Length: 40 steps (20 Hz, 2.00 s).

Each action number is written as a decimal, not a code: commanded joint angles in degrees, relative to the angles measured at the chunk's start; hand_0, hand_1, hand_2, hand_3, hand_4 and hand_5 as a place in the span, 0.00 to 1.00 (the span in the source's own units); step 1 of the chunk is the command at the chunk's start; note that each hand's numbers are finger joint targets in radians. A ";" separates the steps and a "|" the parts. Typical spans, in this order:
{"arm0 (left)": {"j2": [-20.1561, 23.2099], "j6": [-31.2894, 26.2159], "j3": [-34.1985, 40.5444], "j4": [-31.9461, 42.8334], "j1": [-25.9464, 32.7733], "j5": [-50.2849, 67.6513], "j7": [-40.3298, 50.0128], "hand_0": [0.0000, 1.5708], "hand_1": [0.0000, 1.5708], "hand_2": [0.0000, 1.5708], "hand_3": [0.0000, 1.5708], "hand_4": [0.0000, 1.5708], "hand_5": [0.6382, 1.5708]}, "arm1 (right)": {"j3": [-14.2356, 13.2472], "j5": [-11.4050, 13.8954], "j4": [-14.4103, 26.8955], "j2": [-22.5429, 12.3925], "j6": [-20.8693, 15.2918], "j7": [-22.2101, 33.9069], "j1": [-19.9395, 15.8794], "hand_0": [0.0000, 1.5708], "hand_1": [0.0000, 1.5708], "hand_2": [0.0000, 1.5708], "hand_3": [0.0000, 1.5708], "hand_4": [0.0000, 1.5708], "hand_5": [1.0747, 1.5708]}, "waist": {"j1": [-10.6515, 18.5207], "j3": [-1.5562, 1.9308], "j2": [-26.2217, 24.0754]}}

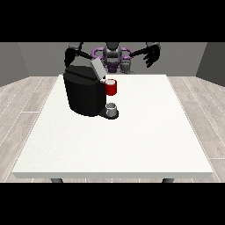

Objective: Insert the coffee pod into the coffee machine and close the lid

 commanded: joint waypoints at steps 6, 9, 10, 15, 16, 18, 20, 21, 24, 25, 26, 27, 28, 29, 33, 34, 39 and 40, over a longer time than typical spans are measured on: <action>-3.82 -1.85 0.74 -1.12 11.21 3.99 0.48 0.00 0.00 0.00 0.00 0.25 1.00 | 2.73 -0.59 -6.01 -4.67 7.63 3.35 -3.22 0.00 0.00 0.00 0.00 0.10 1.00 | 4.65 0.07 -6.53; -3.74 -4.02 0.13 -5.71 12.21 6.10 3.53 0.00 0.00 0.00 0.00 0.26 1.00 | 1.06 -0.73 -5.15 -6.76 8.32 3.64 -2.94 0.00 0.00 0.00 0.00 0.15 1.00 | 7.23 0.10 -7.26; -6.09 -0.83 -1.36 -7.04 14.37 6.10 2.58 0.00 0.00 0.00 0.00 0.26 1.00 | 0.91 -1.15 -5.68 -6.52 8.31 5.43 -4.82 0.00 0.00 0.00 0.00 0.05 1.00 | 6.53 0.09 -5.68; -6.08 -4.59 -4.16 -12.44 16.97 9.89 2.56 0.00 0.00 0.00 0.00 0.29 1.00 | -6.03 -5.51 0.46 -9.74 8.99 6.04 -8.63 0.00 0.00 0.00 0.00 0.00 1.00 | 11.23 0.11 -2.84; -6.18 -3.98 -6.18 -13.68 17.20 10.57 4.89 0.00 0.00 0.00 0.00 0.26 1.00 | -6.77 -6.27 1.63 -10.64 9.76 7.66 -10.50 0.00 0.00 0.00 0.00 0.07 1.00 | 11.94 0.11 -3.46; -6.19 -5.47 -6.59 -16.54 19.95 12.84 5.91 0.00 0.00 0.00 0.00 0.23 1.00 | -4.44 -5.56 1.08 -7.82 8.63 9.48 -10.24 0.00 0.00 0.00 0.00 0.00 1.00 | 11.23 0.10 -4.19; -6.01 -5.73 -6.68 -18.82 12.89 13.43 10.13 0.00 0.00 0.00 0.00 0.25 1.00 | -7.28 -7.11 4.85 -8.14 7.41 8.31 -13.91 0.00 0.00 0.00 0.00 0.05 1.00 | 13.69 0.12 -0.41; -5.01 -5.99 -6.64 -19.59 17.73 13.48 6.97 0.00 0.00 0.00 0.00 0.25 1.00 | -7.62 -8.76 4.28 -7.16 8.01 8.37 -13.08 0.00 0.00 0.00 0.00 0.12 1.00 | 13.05 0.11 -0.56; -6.19 -1.92 -13.09 -23.07 18.90 18.08 11.68 0.00 0.00 0.00 0.00 0.24 1.00 | -8.80 -9.34 8.99 -8.03 7.74 9.65 -16.69 0.00 0.00 0.00 0.00 0.06 1.00 | 14.00 0.11 -0.06; -6.19 -3.11 -13.31 -24.48 23.31 16.71 8.13 0.00 0.00 0.00 0.00 0.23 1.00 | -7.47 -8.02 8.47 -6.22 6.12 8.33 -15.08 0.00 0.00 0.00 0.00 0.11 1.00 | 14.17 0.10 0.15; -5.08 -3.21 -11.12 -26.31 23.75 15.30 7.98 0.00 0.00 0.00 0.00 0.23 1.00 | -7.78 -10.02 6.92 -8.20 9.24 10.47 -16.93 0.00 0.00 0.00 0.00 0.11 1.00 | 11.61 0.10 1.80; -6.18 -1.03 -14.21 -28.16 19.72 18.85 13.64 0.00 0.00 0.00 0.00 0.23 1.00 | -8.46 -9.33 10.80 -6.58 7.20 6.80 -16.59 0.00 0.00 0.00 0.00 0.09 1.00 | 13.87 0.12 2.30; -5.86 -3.83 -11.37 -30.55 22.91 18.45 15.53 0.00 0.00 0.00 0.00 0.22 1.00 | -7.79 -9.86 9.26 -7.33 8.29 11.19 -15.72 0.00 0.00 0.00 0.00 0.04 1.00 | 12.95 0.11 -0.49; -4.80 -2.14 -11.47 -29.92 25.25 17.03 10.42 0.00 0.00 0.00 0.00 0.22 1.00 | -3.75 -7.28 6.98 -3.22 5.81 10.21 -16.03 0.00 0.00 0.00 0.00 0.04 1.00 | 10.65 0.09 1.59; -4.25 -0.95 -13.28 -36.62 24.67 18.83 12.12 0.00 0.00 0.00 0.00 0.19 1.00 | -5.37 -7.67 11.16 -5.92 7.40 5.66 -19.92 0.00 0.00 0.00 0.00 0.00 1.00 | 10.98 0.10 6.90; -6.00 -0.46 -14.15 -37.64 24.49 19.08 15.86 0.00 0.00 0.00 0.00 0.23 1.00 | -4.88 -7.78 11.96 -6.52 8.27 9.54 -21.42 0.00 0.00 0.00 0.00 0.00 1.00 | 11.90 0.10 5.58; -3.32 -1.49 -13.25 -40.42 26.84 20.78 13.23 0.00 0.00 0.00 0.00 0.23 1.00 | -3.23 -6.59 12.42 -4.87 6.69 7.93 -25.68 0.00 0.00 0.00 0.00 0.00 1.00 | 10.20 0.09 9.15; -3.43 -0.84 -12.76 -42.52 27.32 21.80 17.00 0.00 0.00 0.00 0.00 0.23 1.00 | -3.05 -7.05 12.07 -3.96 6.27 9.24 -24.89 0.00 0.00 0.00 0.00 0.00 1.00 | 9.61 0.09 7.15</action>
